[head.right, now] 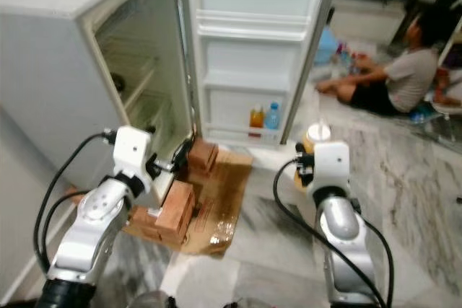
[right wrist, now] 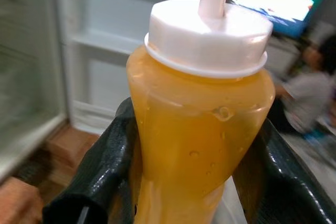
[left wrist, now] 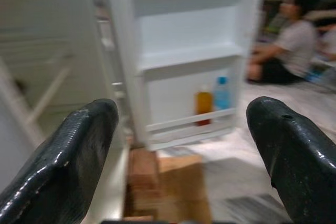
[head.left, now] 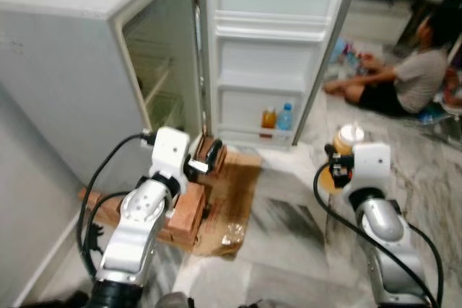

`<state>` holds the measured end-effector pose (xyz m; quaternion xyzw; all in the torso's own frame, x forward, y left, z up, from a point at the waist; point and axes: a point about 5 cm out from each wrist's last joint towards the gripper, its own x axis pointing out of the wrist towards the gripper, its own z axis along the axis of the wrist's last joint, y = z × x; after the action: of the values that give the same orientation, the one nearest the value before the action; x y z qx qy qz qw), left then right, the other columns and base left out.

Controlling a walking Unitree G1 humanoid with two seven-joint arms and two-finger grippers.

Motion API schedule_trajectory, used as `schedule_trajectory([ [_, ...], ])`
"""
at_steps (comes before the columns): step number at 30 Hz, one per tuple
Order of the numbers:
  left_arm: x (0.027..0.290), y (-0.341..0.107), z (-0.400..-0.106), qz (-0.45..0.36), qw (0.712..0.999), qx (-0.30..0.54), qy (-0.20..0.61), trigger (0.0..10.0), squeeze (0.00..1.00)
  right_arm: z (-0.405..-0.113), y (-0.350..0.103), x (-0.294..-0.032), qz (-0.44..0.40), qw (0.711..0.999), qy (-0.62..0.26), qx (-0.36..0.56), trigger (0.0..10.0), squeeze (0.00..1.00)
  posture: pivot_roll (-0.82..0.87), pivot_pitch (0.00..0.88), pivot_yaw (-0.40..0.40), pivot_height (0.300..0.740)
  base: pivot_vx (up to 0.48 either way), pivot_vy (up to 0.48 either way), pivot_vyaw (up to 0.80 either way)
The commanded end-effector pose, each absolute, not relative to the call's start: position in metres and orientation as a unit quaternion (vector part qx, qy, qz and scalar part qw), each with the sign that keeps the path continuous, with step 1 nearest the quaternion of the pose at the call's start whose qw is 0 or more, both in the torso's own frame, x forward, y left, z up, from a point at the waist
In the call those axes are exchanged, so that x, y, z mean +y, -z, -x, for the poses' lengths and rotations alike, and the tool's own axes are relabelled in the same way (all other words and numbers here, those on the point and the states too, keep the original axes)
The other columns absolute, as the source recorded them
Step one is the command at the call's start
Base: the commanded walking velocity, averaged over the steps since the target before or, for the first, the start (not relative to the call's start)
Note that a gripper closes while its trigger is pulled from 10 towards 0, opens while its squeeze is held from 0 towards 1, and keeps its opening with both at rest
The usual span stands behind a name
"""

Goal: Restocking fridge

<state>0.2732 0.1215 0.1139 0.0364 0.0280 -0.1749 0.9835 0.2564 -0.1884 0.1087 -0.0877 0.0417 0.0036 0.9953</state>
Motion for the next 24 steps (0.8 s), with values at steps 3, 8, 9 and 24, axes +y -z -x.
schedule_trajectory([
  [3,0.1195,-0.1160,-0.2758,-0.042,0.985,0.026,0.166,10.0,0.00,-0.2579,-0.1141,-0.1893,0.092,0.995,-0.005,0.028,10.0,0.00,0.02,0.000,-0.019,0.740,0.000,-0.450,0.53],
  [8,0.1222,-0.1157,-0.2771,-0.056,0.985,0.026,0.161,10.0,0.00,-0.2594,-0.1146,-0.1893,0.091,0.995,-0.005,0.026,10.0,0.00,0.02,0.000,-0.020,0.740,0.176,-0.400,0.00],
  [9,0.1230,-0.1153,-0.2773,-0.059,0.985,0.027,0.159,10.0,0.00,-0.2598,-0.1148,-0.1892,0.091,0.996,-0.005,0.025,10.0,0.00,0.02,0.000,-0.020,0.740,0.334,-0.341,0.00],
  [24,0.1216,-0.1137,-0.2796,-0.080,0.984,0.026,0.159,10.0,0.00,-0.2621,-0.1187,-0.1850,0.099,0.995,-0.013,0.011,10.0,0.00,0.02,0.000,-0.020,0.740,0.404,-0.108,0.00],
])
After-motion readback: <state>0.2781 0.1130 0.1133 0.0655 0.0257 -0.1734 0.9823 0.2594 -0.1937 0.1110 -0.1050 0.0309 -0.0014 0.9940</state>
